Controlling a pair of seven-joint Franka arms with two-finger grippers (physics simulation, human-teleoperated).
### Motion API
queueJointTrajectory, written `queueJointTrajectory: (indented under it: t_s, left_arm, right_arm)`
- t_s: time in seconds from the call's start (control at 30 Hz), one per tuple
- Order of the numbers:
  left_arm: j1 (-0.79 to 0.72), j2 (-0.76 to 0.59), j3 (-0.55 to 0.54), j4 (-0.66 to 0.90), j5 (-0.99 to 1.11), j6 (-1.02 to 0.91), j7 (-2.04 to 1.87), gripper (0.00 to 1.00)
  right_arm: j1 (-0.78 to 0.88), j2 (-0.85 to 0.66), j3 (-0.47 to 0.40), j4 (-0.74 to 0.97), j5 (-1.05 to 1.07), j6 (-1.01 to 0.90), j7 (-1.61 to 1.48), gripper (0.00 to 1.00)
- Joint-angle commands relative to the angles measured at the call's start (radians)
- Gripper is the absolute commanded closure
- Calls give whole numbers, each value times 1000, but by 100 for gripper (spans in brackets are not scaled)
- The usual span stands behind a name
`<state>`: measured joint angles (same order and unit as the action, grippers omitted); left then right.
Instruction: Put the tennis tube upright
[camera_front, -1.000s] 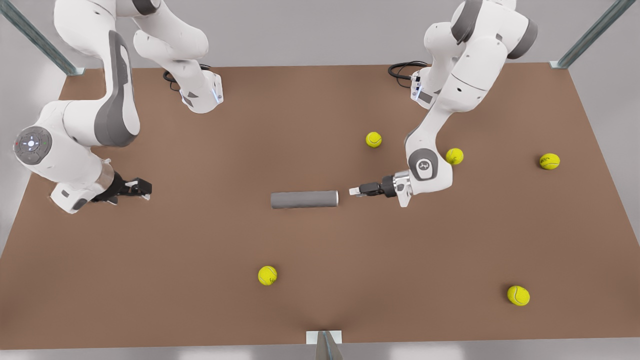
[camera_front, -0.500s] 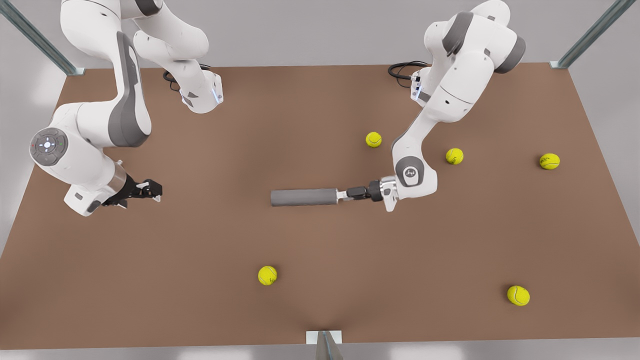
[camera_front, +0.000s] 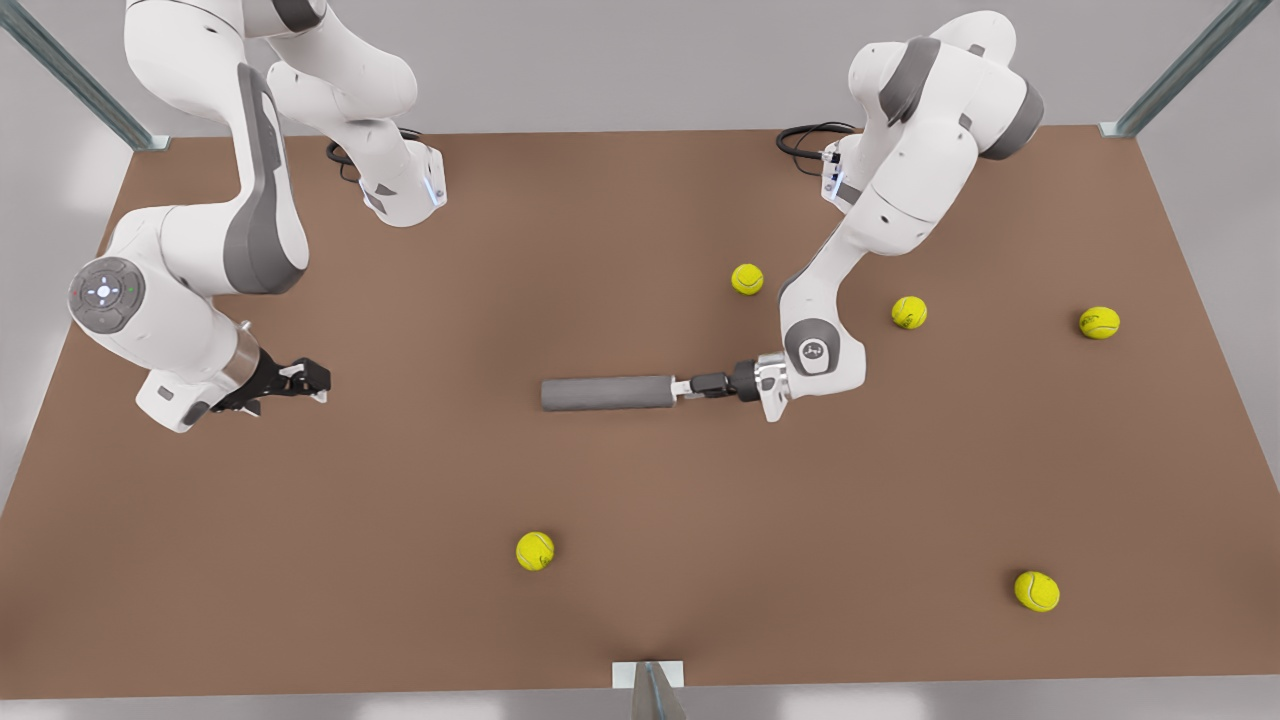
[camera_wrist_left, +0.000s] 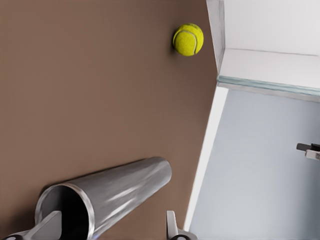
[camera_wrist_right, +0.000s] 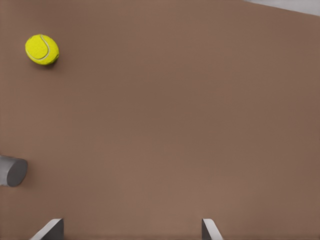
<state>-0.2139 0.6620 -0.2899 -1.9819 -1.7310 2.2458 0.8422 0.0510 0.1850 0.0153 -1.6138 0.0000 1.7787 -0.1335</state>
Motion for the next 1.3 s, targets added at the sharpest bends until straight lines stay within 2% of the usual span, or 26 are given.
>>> queueJointTrajectory:
  t_s: [0.0,1.0,1.03,1.1,1.17,1.23,1.27]
  left_arm:
    - [-1,1,0,0,-1,0,0,1]
    - [-73,60,-6,58,-73,29,0,1]
    - [-73,59,-6,58,-74,29,0,2]
    - [-73,62,-6,63,-76,31,-2,22]
    - [-73,70,-6,72,-84,31,0,25]
    - [-68,68,-6,72,-82,29,-2,40]
    - [-65,67,-6,72,-82,29,-2,40]
  right_arm:
    - [0,1,0,0,0,1,0,0]
    - [0,4,0,-5,-2,-2,-2,0]
    - [0,4,0,-5,-2,-2,-2,0]
    - [0,4,0,-3,-2,-2,-3,0]
    - [-2,4,0,-2,-2,-4,-3,0]
    - [-2,4,0,-2,-2,-5,-3,0]
    - [-2,2,0,0,-2,-9,-3,0]
